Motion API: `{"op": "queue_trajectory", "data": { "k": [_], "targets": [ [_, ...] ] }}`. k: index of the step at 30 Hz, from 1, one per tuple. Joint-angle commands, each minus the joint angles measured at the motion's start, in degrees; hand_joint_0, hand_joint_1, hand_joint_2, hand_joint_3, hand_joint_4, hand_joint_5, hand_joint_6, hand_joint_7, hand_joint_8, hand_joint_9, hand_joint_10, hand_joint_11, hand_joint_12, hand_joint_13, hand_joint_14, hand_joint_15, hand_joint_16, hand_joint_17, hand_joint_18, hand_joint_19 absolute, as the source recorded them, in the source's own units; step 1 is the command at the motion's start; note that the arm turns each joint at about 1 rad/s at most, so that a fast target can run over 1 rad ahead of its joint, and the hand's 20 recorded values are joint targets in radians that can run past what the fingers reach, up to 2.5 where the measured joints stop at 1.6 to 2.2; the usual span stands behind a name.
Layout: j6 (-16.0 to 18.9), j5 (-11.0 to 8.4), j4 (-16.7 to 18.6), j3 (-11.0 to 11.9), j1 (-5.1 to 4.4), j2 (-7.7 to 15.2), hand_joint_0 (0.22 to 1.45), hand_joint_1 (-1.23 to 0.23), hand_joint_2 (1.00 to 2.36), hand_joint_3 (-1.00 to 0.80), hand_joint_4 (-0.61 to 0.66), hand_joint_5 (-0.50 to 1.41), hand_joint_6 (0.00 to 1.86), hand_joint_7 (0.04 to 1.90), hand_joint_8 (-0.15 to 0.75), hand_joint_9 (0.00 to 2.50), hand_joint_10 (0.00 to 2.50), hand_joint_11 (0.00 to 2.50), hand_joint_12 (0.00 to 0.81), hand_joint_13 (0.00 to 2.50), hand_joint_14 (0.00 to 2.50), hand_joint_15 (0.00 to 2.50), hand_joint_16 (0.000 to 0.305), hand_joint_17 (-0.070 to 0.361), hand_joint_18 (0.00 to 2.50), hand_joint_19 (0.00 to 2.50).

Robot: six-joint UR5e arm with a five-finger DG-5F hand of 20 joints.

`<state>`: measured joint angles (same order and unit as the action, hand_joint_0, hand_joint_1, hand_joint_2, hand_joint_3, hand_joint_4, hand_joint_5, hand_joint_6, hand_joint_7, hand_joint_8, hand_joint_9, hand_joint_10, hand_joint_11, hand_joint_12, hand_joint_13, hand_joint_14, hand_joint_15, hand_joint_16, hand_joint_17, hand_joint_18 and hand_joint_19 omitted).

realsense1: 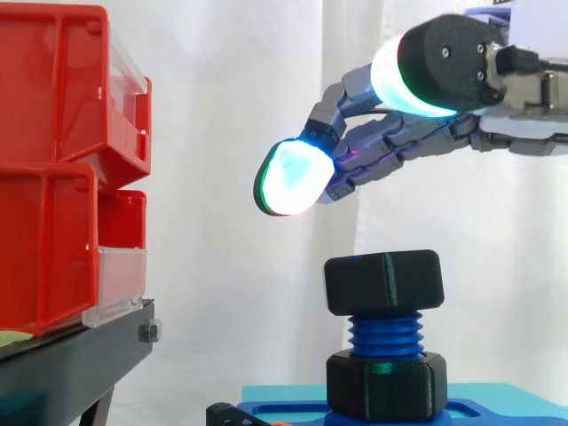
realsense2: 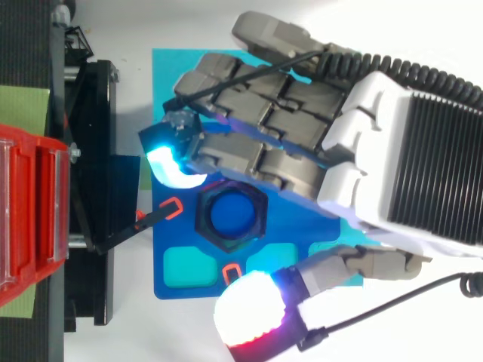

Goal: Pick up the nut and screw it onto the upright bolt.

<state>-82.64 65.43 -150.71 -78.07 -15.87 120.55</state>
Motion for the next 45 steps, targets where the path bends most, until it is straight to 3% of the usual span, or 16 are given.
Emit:
{"op": "queue_trajectory", "data": {
  "k": [1, 32, 45],
  "targets": [
    [0.11, -0.04, 0.16, 0.03, -0.47, 0.03, 0.45, -0.17, 1.00, -0.50, 0.20, -0.18, 0.50, 0.78, 0.268, 0.47, 0.00, 0.00, 0.336, 0.43, 0.00, 0.00, 0.040, 0.090, 0.15, 0.00],
    [0.82, -0.22, -2.83, -0.06, -0.65, 0.03, 0.47, -0.09, 1.00, -0.50, 0.19, -0.16, 0.50, 0.82, 0.255, 0.46, 0.00, 0.00, 0.321, 0.40, 0.00, 0.00, 0.037, 0.083, 0.10, 0.00],
    [1.78, -0.04, -3.45, -0.85, -0.12, 0.03, 0.48, -0.10, 1.00, -0.50, 0.20, -0.15, 0.50, 0.89, 0.254, 0.46, 0.00, 0.00, 0.317, 0.40, 0.00, 0.00, 0.036, 0.080, 0.11, 0.00]
  ]
}}
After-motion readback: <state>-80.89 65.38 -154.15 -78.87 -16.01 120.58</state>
